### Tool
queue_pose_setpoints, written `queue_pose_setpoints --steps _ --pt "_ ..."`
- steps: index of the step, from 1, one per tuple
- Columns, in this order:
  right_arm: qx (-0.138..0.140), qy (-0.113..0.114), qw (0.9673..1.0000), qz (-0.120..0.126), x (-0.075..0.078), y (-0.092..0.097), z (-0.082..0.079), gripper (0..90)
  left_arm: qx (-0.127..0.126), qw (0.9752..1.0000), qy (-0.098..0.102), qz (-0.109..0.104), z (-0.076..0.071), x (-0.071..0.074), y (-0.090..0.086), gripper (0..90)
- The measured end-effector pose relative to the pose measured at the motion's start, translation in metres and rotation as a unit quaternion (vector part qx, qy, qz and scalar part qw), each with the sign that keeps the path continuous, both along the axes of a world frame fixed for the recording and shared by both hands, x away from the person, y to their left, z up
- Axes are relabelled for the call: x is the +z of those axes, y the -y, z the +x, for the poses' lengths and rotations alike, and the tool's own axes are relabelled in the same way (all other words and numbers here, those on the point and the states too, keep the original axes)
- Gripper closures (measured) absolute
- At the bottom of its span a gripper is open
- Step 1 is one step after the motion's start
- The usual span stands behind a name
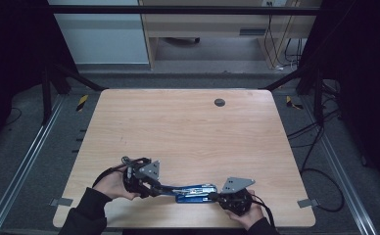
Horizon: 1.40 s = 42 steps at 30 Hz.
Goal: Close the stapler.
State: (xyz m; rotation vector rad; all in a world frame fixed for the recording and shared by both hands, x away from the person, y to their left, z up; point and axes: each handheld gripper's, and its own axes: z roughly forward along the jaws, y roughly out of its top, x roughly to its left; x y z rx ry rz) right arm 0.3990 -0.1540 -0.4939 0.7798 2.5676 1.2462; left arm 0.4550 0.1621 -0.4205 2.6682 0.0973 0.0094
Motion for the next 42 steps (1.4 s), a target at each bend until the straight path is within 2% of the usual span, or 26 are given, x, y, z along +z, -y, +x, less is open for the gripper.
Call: queue_pose_setpoints --steps 13,15,20,23,26,34,42 --pt "0.0 -0.001 1.0 -0.002 0.0 0.0 0.0 90.0 0.002 0.9997 -0.007 0.025 0.001 0.007 0.008 65.8" --pt "0.001 -0.001 1.0 -0.001 0.0 0.0 0.0 90.0 0.0 0.9996 -0.003 0.029 0.001 0.009 0.009 65.8" --pt "0.002 -0.007 1.0 -0.002 0.001 -0.001 0.001 90.0 0.002 0.9995 -0.006 0.029 0.001 0.01 0.01 65.8" --pt "0.009 -0.001 1.0 0.001 0.004 -0.003 -0.001 90.0 0.002 0.9995 -0.006 0.03 0.001 0.01 0.01 65.8" --pt "0.009 0.011 0.9998 0.017 0.01 -0.005 0.001 90.0 0.0 0.9995 -0.006 0.032 0.001 0.011 0.012 65.8" --pt "0.008 0.021 0.9977 0.063 0.025 -0.012 0.008 90.0 0.0 0.9991 -0.009 0.04 0.002 0.013 0.014 65.8" --pt "0.029 0.022 0.9948 0.095 0.032 -0.043 0.01 90.0 -0.001 0.9989 -0.008 0.045 0.002 0.016 0.017 65.7"
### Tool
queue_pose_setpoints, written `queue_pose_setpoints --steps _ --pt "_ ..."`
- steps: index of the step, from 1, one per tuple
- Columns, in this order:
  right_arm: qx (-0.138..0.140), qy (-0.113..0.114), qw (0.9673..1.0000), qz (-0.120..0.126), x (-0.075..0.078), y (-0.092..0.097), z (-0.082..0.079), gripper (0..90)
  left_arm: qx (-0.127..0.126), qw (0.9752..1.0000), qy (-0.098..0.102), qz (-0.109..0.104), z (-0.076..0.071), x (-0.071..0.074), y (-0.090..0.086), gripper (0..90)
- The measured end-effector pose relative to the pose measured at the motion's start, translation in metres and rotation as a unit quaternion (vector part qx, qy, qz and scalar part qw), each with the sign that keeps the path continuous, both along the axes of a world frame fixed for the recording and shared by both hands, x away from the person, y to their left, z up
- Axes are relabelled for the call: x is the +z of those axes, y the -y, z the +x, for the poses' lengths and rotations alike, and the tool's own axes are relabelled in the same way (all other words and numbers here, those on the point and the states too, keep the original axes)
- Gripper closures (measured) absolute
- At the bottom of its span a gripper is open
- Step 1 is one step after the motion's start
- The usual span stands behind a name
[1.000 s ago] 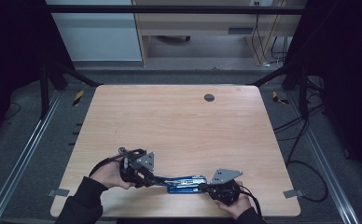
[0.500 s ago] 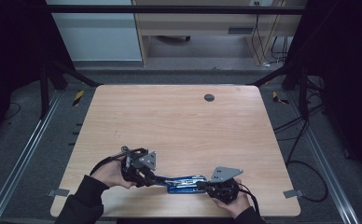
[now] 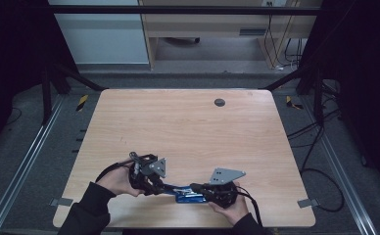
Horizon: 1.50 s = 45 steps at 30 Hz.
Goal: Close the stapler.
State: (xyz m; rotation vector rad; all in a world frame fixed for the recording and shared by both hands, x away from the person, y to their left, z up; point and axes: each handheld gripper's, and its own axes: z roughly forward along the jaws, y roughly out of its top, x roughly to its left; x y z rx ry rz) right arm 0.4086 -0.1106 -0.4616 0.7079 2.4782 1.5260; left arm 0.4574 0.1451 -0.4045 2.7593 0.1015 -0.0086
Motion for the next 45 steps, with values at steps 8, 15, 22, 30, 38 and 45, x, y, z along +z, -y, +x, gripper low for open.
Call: queue_pose_setpoints --steps 8,15,22,30,38,45 --pt "0.01 -0.008 0.9999 0.004 -0.006 -0.032 0.007 90.0 0.001 1.0 -0.001 -0.002 0.0 0.0 0.0 65.7" --pt "0.013 -0.011 0.9998 0.012 -0.009 -0.046 0.009 90.0 0.001 1.0 -0.002 -0.002 0.0 0.0 0.0 65.6" --pt "0.01 -0.01 0.9998 0.016 -0.009 -0.049 0.01 90.0 -0.003 1.0 0.0 0.001 0.001 0.001 0.001 65.6" --pt "0.014 -0.008 0.9998 0.012 -0.011 -0.054 0.009 90.0 0.002 1.0 0.0 -0.009 -0.001 0.002 0.001 65.4" --pt "0.011 -0.008 0.9998 0.014 -0.011 -0.053 0.011 90.0 -0.002 0.9995 0.012 -0.031 -0.002 0.005 -0.001 65.0" --pt "0.01 -0.006 0.9998 0.014 -0.011 -0.053 0.011 90.0 0.017 0.9971 0.025 -0.069 -0.006 0.016 -0.011 60.4"
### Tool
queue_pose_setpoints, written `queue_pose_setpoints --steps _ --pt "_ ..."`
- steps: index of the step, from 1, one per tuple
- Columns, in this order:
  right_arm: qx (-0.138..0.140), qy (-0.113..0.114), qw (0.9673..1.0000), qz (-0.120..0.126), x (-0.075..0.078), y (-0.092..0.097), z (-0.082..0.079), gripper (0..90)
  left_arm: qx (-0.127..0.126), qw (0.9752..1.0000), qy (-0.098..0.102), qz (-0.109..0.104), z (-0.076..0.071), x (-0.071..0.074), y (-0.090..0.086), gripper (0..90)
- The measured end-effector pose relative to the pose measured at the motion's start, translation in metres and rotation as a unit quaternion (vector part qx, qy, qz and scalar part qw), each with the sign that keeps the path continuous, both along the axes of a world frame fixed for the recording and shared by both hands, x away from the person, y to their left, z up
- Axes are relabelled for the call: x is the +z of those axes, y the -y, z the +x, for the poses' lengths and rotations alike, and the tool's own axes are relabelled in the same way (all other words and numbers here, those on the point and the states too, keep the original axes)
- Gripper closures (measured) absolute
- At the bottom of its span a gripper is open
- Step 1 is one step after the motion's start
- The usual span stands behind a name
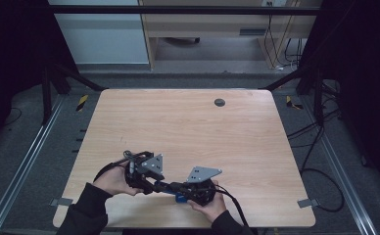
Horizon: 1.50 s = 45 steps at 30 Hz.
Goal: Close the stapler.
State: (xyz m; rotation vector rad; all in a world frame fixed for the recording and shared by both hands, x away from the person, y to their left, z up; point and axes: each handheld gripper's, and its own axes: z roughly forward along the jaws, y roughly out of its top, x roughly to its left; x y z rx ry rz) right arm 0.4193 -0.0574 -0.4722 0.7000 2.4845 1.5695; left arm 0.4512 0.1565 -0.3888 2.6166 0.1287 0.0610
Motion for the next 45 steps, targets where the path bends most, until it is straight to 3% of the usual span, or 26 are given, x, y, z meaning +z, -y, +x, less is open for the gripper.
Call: queue_pose_setpoints --steps 7,10,13,16,19,21,23,32,36,38,40,45 --pt "-0.001 0.001 1.0 -0.001 0.0 0.0 0.0 90.0 0.023 0.9985 0.014 -0.048 -0.006 0.006 -0.021 57.4" --pt "-0.001 0.002 1.0 -0.002 0.0 0.0 0.0 90.0 0.032 0.9968 0.018 -0.071 -0.007 0.006 -0.031 57.1" --pt "-0.001 0.002 1.0 -0.002 0.0 0.0 0.0 90.0 0.052 0.9932 0.031 -0.1 -0.008 0.006 -0.039 55.5" --pt "-0.001 0.002 1.0 -0.002 0.0 0.0 -0.001 90.0 0.078 0.9869 0.047 -0.133 -0.009 0.005 -0.047 52.8" --pt "-0.002 0.002 1.0 -0.002 0.0 0.0 -0.001 90.0 0.113 0.9768 0.059 -0.172 -0.009 0.003 -0.057 52.2" --pt "-0.002 0.003 1.0 -0.002 0.0 0.0 -0.001 90.0 0.154 0.9657 0.075 -0.195 -0.009 0.0 -0.064 52.1" --pt "-0.002 0.002 1.0 -0.002 0.0 0.0 -0.001 90.0 0.182 0.9582 0.084 -0.205 -0.009 -0.003 -0.069 52.9" --pt "-0.003 0.002 1.0 -0.002 0.001 0.001 -0.001 90.0 0.315 0.9074 0.131 -0.245 -0.016 -0.031 -0.083 53.2" --pt "-0.004 0.003 1.0 -0.002 0.002 0.003 -0.001 90.0 0.351 0.8918 0.134 -0.252 -0.021 -0.043 -0.087 54.8" --pt "-0.005 0.003 1.0 -0.001 0.003 0.003 -0.001 90.0 0.361 0.887 0.134 -0.255 -0.024 -0.048 -0.089 56.2" --pt "-0.005 0.003 1.0 -0.001 0.003 0.004 -0.001 90.0 0.365 0.8858 0.136 -0.253 -0.025 -0.052 -0.09 56.7" --pt "-0.007 0.003 1.0 0.001 0.005 0.008 -0.001 90.0 0.379 0.88 0.132 -0.254 -0.027 -0.054 -0.092 61.2"
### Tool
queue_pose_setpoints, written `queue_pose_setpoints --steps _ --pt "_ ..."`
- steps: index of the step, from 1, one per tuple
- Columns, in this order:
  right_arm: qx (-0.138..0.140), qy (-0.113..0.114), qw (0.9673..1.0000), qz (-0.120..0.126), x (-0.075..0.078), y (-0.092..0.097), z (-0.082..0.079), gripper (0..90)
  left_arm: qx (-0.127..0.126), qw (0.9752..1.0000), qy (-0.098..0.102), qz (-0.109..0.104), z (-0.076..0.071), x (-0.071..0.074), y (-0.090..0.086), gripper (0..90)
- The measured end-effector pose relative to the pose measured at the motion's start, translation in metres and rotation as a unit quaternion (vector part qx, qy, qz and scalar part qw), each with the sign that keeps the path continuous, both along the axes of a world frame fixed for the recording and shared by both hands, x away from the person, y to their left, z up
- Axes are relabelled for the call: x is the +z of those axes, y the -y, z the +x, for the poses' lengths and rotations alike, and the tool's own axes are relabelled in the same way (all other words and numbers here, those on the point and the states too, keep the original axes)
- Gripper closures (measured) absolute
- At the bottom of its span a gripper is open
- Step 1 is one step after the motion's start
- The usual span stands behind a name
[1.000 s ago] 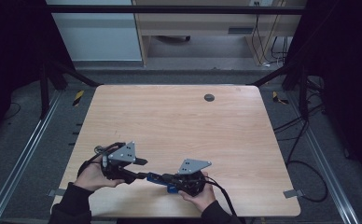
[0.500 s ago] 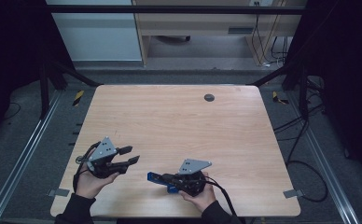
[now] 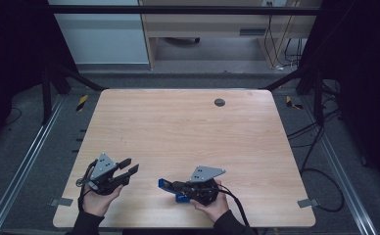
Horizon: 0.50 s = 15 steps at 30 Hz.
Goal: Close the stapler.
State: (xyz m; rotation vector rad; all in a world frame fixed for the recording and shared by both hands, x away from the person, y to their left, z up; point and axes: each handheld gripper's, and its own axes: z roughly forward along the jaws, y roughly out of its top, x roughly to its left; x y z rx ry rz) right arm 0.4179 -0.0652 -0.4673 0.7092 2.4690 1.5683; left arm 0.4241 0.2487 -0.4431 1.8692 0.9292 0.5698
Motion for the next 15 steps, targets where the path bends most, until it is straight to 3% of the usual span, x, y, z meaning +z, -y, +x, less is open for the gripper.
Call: queue_pose_setpoints --steps 15 --pt "-0.017 -0.002 0.9998 0.007 0.007 0.018 0.0 90.0 0.006 0.9999 -0.003 0.011 -0.001 -0.006 0.002 64.7"
